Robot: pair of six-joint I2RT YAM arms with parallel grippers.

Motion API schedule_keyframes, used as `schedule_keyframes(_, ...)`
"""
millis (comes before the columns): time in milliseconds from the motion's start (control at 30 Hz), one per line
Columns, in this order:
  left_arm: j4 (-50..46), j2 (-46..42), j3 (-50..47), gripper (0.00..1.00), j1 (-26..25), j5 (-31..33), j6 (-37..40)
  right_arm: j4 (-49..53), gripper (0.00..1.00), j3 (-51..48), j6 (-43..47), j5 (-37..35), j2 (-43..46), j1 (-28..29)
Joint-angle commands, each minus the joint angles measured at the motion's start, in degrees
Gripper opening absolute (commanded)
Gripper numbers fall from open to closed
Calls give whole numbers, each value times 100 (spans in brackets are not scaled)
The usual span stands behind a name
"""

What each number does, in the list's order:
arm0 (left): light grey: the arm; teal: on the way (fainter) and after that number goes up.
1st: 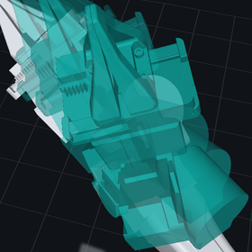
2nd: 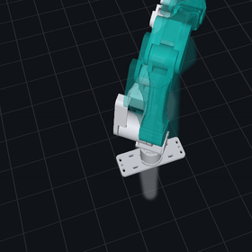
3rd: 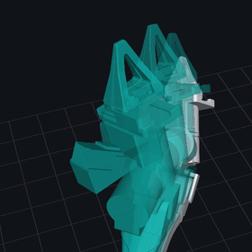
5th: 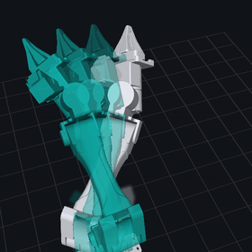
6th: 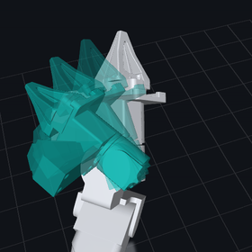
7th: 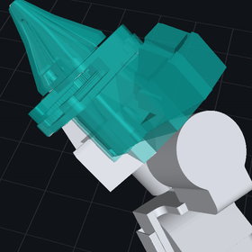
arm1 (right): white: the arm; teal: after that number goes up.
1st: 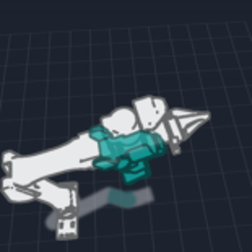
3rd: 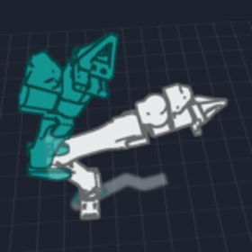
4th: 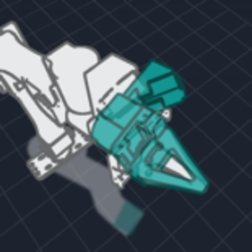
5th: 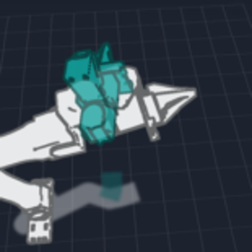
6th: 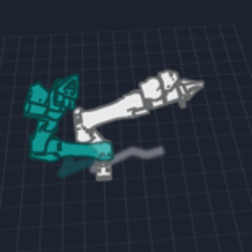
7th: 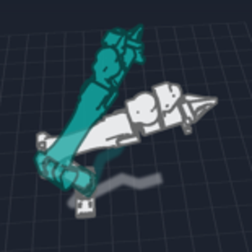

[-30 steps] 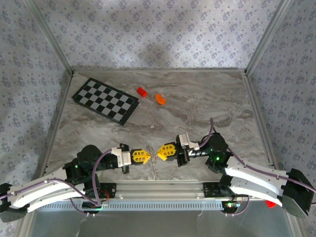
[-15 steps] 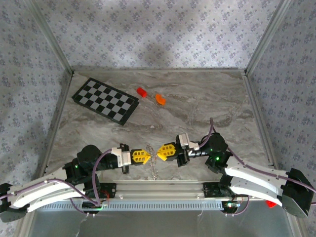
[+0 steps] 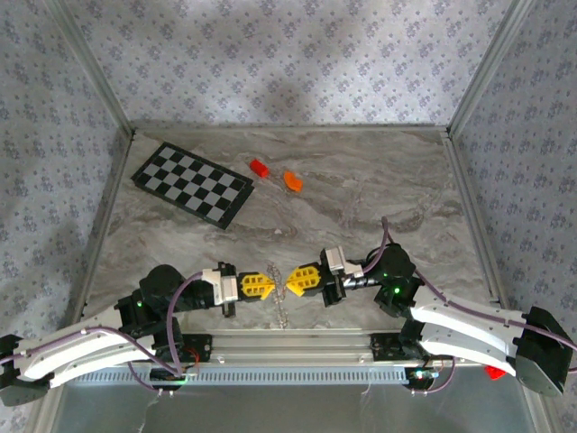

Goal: Put the keys on the keyring

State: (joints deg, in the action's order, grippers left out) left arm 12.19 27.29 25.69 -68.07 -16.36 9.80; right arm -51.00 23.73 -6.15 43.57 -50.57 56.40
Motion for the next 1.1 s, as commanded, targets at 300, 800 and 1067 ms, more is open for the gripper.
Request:
schedule_keyframes(300, 330, -70, 58, 0, -55, -175, -92, -182, 0, -84, 123, -121, 125, 62)
schedule_keyframes(800, 315, -57, 85, 0, -56, -179, -96, -391, 0, -168, 97, -233, 79, 64)
schedule_keyframes(1067, 296, -57, 85, 0, -51, -150, -75, -318, 0, -112, 70, -56, -1, 73)
